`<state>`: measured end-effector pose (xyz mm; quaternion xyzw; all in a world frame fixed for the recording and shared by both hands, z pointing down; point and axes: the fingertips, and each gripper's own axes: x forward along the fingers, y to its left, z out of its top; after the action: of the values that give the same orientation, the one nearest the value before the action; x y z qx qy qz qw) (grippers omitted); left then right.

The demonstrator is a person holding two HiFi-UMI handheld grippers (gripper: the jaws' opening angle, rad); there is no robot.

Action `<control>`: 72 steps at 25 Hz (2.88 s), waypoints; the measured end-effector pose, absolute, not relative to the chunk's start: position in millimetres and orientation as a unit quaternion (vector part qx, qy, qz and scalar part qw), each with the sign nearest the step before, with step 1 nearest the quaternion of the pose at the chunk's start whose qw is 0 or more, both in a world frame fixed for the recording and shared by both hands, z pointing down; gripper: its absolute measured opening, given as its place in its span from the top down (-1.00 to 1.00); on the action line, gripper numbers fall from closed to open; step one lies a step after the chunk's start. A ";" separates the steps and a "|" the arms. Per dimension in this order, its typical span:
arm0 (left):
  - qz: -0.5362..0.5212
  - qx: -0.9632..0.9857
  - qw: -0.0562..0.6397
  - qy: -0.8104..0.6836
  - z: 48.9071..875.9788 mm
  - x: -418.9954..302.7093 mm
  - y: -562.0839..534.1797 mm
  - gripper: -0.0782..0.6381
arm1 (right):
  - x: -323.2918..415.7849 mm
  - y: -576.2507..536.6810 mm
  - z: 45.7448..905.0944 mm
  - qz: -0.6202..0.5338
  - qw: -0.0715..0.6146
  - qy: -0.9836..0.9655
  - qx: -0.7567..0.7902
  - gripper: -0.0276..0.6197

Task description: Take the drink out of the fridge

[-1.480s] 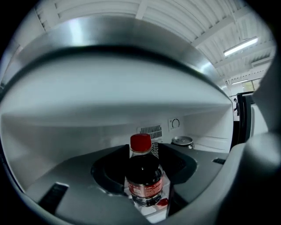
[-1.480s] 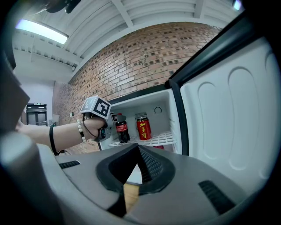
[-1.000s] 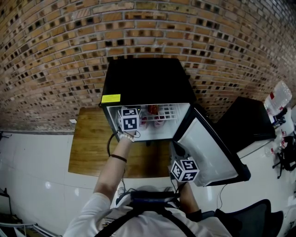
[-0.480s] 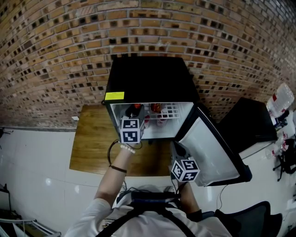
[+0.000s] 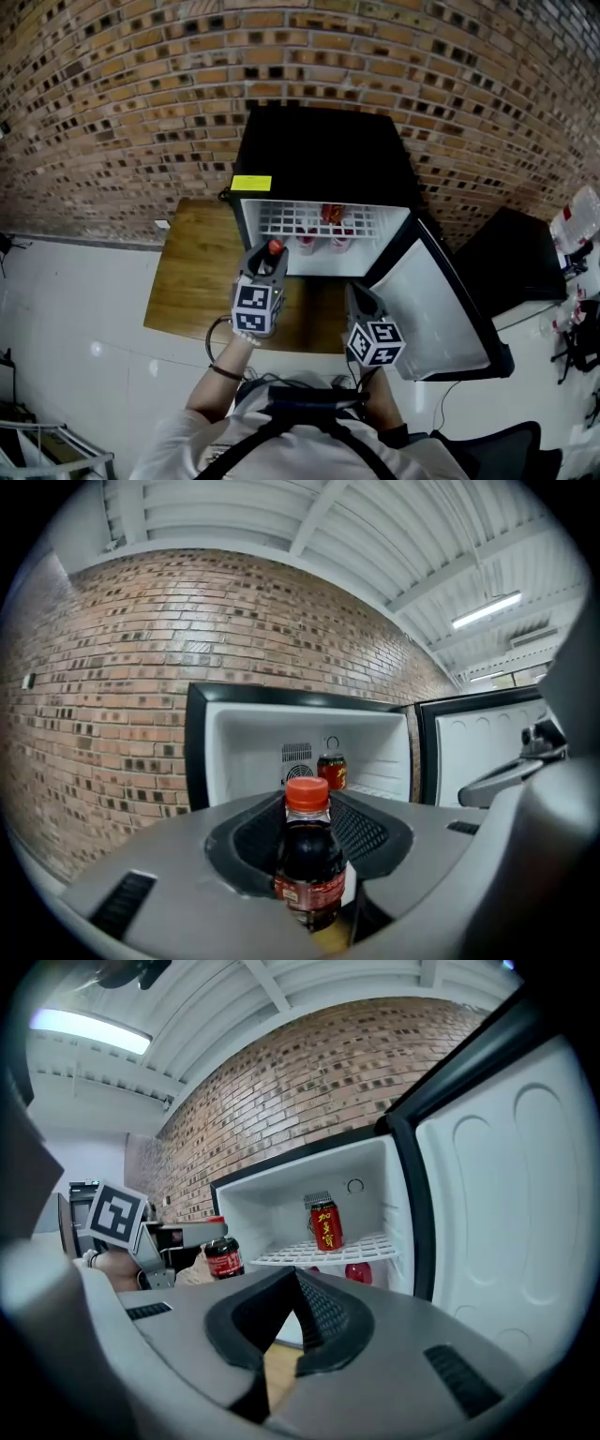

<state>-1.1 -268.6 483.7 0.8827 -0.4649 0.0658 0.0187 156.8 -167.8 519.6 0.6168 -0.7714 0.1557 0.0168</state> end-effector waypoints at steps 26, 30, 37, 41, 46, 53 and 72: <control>0.141 0.819 0.141 -0.537 701.2 -123.2 -280.7 0.37 | 141.6 -173.4 520.3 0.154 0.028 -0.778 0.609 0.87; 0.153 0.816 0.150 -0.537 714.0 -121.2 -283.2 0.37 | 141.7 -173.7 519.3 0.153 0.030 -0.778 0.609 0.87; 0.168 0.815 0.154 -0.533 726.2 -120.3 -277.2 0.37 | 145.3 -171.9 518.0 0.153 0.031 -0.776 0.612 0.87; 0.173 0.819 0.143 -0.528 726.3 -118.3 -273.8 0.37 | 143.8 -172.8 518.0 0.152 0.031 -0.777 0.610 0.87; 0.188 0.825 0.113 -0.520 727.8 -115.3 -263.1 0.36 | 142.7 -172.5 518.3 0.151 0.031 -0.779 0.608 0.87; 0.187 0.820 0.110 -0.530 730.4 -119.6 -255.8 0.34 | 138.1 -172.8 517.5 0.149 0.030 -0.783 0.603 0.87; 0.058 0.838 0.032 -0.542 556.9 -120.0 -225.8 0.78 | 134.4 -172.5 520.3 0.152 0.028 -0.784 0.601 0.87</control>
<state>-120.0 -225.8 556.9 0.8379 -0.5417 0.0584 0.0322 134.4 -172.5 520.3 0.6006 -0.7845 0.1520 0.0281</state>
